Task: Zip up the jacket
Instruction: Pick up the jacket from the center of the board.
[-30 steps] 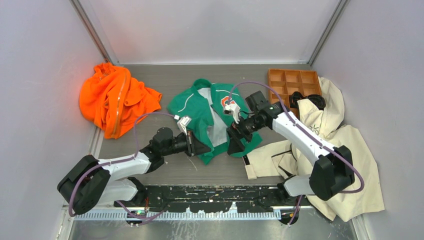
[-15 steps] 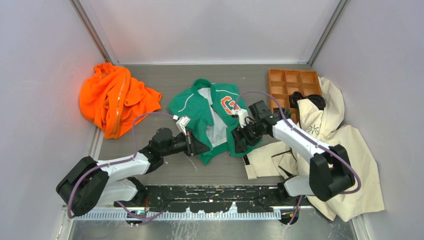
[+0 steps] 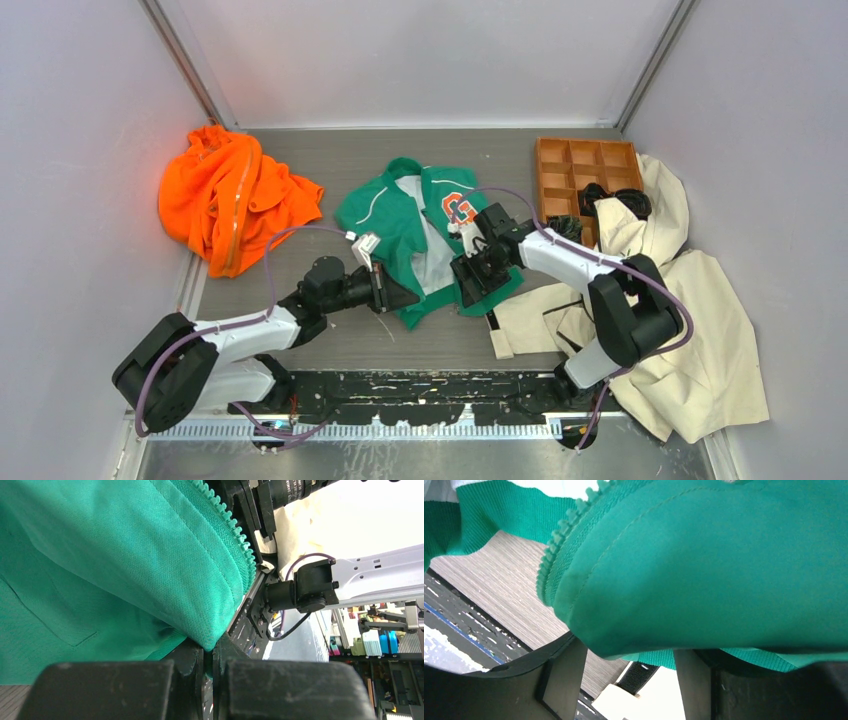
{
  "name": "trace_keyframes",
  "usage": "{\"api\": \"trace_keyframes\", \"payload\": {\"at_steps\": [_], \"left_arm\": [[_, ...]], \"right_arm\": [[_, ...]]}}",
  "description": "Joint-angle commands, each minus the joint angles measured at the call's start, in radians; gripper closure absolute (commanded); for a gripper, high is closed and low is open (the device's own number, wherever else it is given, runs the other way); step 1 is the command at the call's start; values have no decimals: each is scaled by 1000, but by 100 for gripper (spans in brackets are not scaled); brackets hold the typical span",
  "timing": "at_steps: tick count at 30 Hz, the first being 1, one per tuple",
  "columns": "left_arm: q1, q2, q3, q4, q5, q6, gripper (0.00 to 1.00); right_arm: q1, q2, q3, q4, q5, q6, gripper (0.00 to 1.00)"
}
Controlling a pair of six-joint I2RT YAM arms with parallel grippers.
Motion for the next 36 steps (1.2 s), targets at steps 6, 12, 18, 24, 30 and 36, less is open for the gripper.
{"api": "trace_keyframes", "payload": {"at_steps": [6,12,18,24,30,36], "left_arm": [[10,8,9,64,-5,18,100],[10,9,6,64,-7,18,100],[11,18,3,75,-7,15,100],[11,15,-3,76,-1,20,100],[11,14,3,114,38,54,100],[11,7,41,148,97,117,100]], "right_arm": [[9,52,81,23,20,40,33],[36,77,95,15,43,41,32],[44,100,115,5,33,32,49],[38,44,92,29,14,-5,79],[-20,-30,113,-39,-138,-148,92],[-62,-91,163,-157,-347,-328,95]]}}
